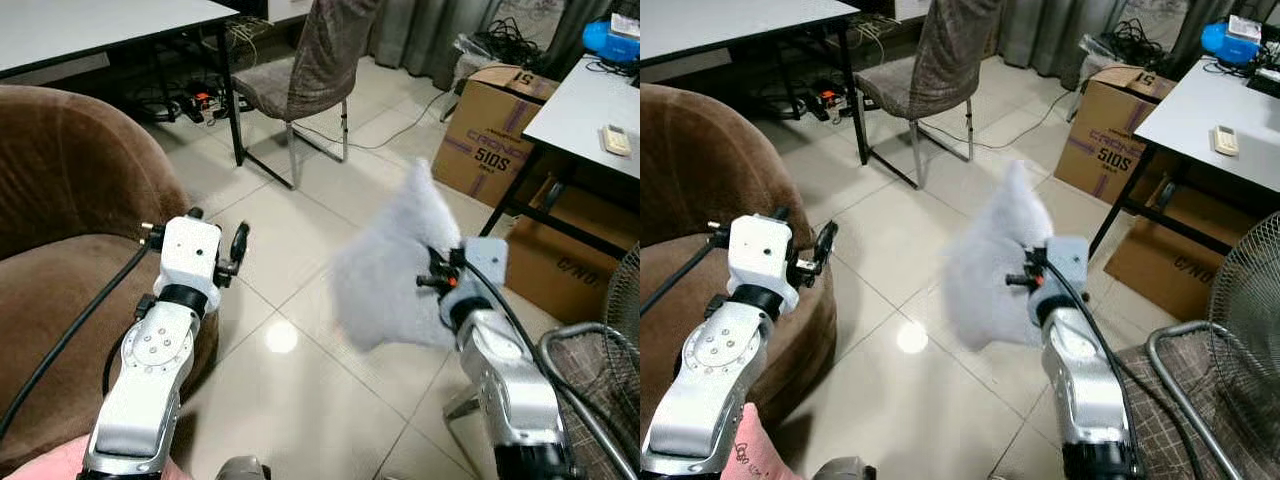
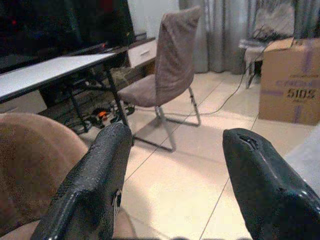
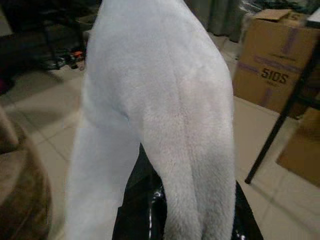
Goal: Move the pillow to the sofa from floor
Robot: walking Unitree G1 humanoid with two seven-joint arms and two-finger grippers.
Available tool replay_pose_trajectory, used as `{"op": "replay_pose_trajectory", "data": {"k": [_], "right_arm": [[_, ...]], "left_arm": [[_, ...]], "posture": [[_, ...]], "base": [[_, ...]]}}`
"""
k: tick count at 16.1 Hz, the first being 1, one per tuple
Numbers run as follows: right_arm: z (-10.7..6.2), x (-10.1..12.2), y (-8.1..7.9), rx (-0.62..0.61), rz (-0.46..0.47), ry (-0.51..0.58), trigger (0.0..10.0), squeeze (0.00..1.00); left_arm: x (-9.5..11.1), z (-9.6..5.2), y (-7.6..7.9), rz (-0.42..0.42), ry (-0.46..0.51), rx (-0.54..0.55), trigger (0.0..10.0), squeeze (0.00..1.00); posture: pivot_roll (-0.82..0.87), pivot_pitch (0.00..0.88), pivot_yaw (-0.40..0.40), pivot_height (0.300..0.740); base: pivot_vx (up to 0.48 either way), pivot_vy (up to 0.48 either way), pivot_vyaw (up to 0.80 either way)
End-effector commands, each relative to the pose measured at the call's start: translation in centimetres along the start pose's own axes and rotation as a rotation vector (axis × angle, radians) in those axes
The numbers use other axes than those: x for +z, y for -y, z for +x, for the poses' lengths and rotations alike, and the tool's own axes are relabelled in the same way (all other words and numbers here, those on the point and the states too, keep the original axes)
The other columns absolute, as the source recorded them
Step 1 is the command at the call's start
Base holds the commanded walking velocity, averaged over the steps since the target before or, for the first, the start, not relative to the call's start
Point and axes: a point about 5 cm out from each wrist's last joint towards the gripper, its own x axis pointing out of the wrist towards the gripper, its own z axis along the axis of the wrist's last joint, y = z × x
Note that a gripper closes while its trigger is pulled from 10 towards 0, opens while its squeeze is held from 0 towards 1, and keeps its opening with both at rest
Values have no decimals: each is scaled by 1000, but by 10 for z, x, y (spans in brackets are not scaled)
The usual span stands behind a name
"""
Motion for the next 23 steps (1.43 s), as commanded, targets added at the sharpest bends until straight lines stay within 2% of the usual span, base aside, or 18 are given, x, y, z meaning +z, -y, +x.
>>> {"op": "replay_pose_trajectory", "data": {"k": [1,2,6,18,21,23], "right_arm": [[-3,19,2,-10,33,83,10000,0],[-5,20,2,-17,65,87,10000,0],[-8,21,5,-46,27,99,10000,0],[-14,17,-8,-11,54,94,10000,0],[-12,22,-4,-25,2,121,10000,0],[-11,24,-9,13,-39,124,10000,0]], "left_arm": [[3,2,2,-6,12,-4,10000,0],[4,3,3,-6,13,-10,10000,0],[4,6,6,-34,10,-31,10000,0],[0,7,-4,-29,-13,-59,10000,0],[2,8,-3,-33,-8,-65,10000,0],[1,7,-3,-35,-9,-66,10000,0]], "posture": [[114,0,-23,740],[114,0,-23,740],[99,0,13,740],[101,0,90,740],[106,0,88,740],[106,0,86,740]], "base": [[0,0,0],[0,0,0],[0,0,0],[292,0,0],[316,0,0],[315,0,0]]}}
